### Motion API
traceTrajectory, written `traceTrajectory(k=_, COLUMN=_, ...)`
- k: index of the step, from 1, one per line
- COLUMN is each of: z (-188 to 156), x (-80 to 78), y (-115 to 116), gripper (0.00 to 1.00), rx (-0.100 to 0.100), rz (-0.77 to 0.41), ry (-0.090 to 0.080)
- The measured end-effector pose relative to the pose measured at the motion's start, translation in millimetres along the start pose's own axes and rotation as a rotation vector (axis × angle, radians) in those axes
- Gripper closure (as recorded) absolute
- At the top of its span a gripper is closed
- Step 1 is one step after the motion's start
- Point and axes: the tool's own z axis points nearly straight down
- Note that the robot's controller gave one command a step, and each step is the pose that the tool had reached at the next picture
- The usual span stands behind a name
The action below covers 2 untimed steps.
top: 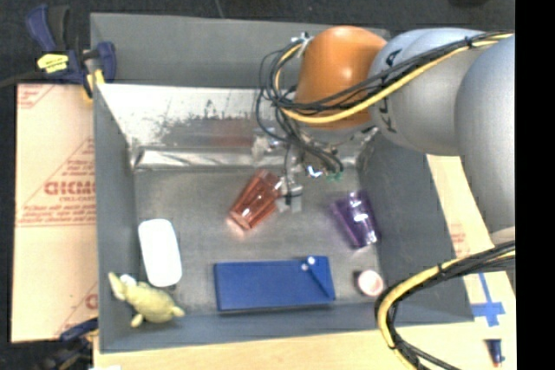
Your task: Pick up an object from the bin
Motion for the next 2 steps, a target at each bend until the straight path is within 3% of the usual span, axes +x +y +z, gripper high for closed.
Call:
traceTrajectory(k=1, z=45.3, x=2.2, y=30.2, gripper=0.0, rx=0.003, rz=-0.249, ry=-0.014)
traceTrajectory(k=2, z=-3.5, x=29.3, y=40.4, gripper=1.0, rx=0.0, rz=0.035, ry=0.001)
